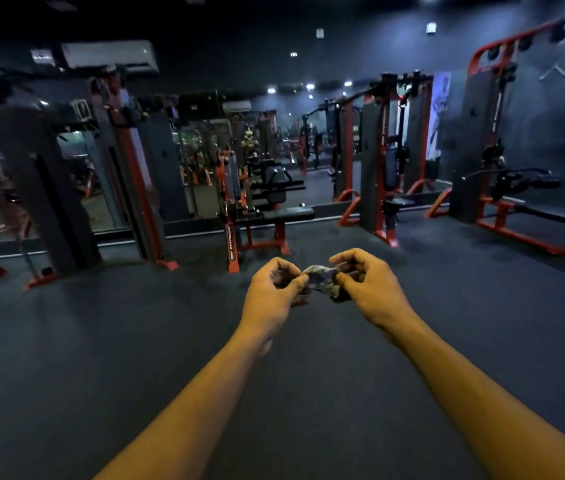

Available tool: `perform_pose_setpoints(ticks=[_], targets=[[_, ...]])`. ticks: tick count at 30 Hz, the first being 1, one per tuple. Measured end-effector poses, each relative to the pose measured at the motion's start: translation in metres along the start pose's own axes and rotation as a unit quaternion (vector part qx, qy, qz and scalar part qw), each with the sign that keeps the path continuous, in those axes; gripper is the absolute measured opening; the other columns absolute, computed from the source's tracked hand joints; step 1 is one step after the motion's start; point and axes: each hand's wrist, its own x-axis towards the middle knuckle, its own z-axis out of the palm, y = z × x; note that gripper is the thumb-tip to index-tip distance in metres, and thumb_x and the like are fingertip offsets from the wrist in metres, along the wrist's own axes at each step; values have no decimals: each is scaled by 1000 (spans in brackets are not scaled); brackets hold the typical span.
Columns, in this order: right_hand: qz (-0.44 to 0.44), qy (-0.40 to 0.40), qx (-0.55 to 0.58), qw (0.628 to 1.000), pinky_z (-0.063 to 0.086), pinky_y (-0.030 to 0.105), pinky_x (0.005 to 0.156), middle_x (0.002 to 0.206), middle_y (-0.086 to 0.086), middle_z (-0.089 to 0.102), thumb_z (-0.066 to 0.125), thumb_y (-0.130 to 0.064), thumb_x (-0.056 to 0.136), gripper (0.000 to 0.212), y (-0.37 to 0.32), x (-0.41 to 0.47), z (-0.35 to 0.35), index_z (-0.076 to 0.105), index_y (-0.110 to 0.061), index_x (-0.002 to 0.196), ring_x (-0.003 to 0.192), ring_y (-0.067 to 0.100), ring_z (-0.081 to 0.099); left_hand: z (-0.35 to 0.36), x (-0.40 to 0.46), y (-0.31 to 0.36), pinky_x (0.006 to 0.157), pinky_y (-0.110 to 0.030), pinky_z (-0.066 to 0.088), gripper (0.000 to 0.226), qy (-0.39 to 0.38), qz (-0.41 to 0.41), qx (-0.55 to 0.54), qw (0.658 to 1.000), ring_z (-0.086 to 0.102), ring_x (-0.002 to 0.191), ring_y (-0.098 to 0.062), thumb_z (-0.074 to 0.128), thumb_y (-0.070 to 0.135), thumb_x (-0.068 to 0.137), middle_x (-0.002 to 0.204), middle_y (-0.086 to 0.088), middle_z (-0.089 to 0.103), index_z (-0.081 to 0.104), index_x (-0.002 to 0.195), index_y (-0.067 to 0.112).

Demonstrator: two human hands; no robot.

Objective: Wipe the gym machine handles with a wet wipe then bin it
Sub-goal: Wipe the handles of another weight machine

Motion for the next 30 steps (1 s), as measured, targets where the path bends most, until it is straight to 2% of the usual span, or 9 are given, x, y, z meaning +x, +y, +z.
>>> perform_pose_setpoints(ticks=[3, 5, 8, 13, 18, 21, 24, 27, 30], targets=[[3, -71, -27, 997, 62, 36, 77, 98, -1, 71, 72, -20, 92, 23, 13, 69, 8, 64, -28, 112, 85, 17, 74, -1, 66, -14, 75, -33, 62, 11, 17, 20, 7, 1000, 72, 86, -18, 67, 0, 95, 89, -6, 72, 60, 96, 9], [5, -96, -29, 995, 62, 41, 79, 94, 2, 74, 75, -27, 90, 24, 27, 115, 19, 65, -27, 112, 81, 19, 75, -3, 113, -29, 80, -38, 63, 12, 28, 28, -2, 999, 72, 91, -22, 67, 1, 95, 95, -11, 72, 61, 98, 11], [-14, -71, -43, 996, 62, 48, 77, 79, 5, 76, 70, -21, 94, 4, 47, 179, 36, 71, -21, 98, 71, 21, 75, -7, 180, -50, 80, -37, 62, 12, 44, 30, -23, 998, 72, 95, -22, 68, 7, 96, 100, -8, 73, 61, 100, 16], [-27, -24, -56, 998, 61, 50, 75, 75, 2, 75, 68, -20, 95, 7, 71, 285, 56, 72, -24, 91, 70, 19, 74, -10, 277, -70, 76, -35, 63, 27, 21, 9, -27, 999, 73, 96, -12, 79, 31, 89, 103, 3, 76, 64, 111, 24], [-24, 2, -34, 999, 62, 45, 77, 77, 3, 75, 69, -24, 94, 7, 100, 374, 62, 73, -20, 90, 75, 19, 74, -5, 378, -99, 81, -37, 63, 17, -18, 9, -34, 999, 74, 98, -18, 71, 9, 95, 102, -4, 77, 72, 110, 17], [-7, -9, -1, 1000, 62, 44, 80, 82, 4, 76, 68, -21, 95, 8, 123, 423, 65, 74, -19, 91, 80, 20, 74, -3, 432, -122, 85, -41, 63, 22, -30, -3, -38, 999, 74, 99, -21, 64, 2, 97, 103, -6, 76, 73, 108, 17], [-4, -4, 1, 1000, 62, 36, 77, 84, 2, 76, 66, -18, 96, 9, 151, 474, 68, 74, -19, 91, 82, 19, 74, 0, 486, -145, 85, -38, 62, 27, -28, 1, -31, 999, 74, 99, -19, 60, -1, 97, 103, -3, 77, 73, 108, 20], [7, 10, 34, 999, 63, 38, 74, 84, 6, 76, 64, -16, 97, 11, 185, 530, 68, 73, -14, 93, 82, 24, 74, 8, 544, -171, 80, -29, 59, 28, -26, -1, -42, 999, 74, 95, -15, 57, 1, 98, 98, 1, 78, 65, 114, 22], [12, 21, 68, 997, 63, 39, 71, 86, 9, 76, 62, -15, 98, 11, 220, 590, 68, 72, -11, 97, 83, 27, 75, 17, 603, -195, 78, -29, 58, 28, -23, -2, -56, 998, 74, 92, -15, 56, 6, 101, 95, 3, 77, 54, 119, 27]])
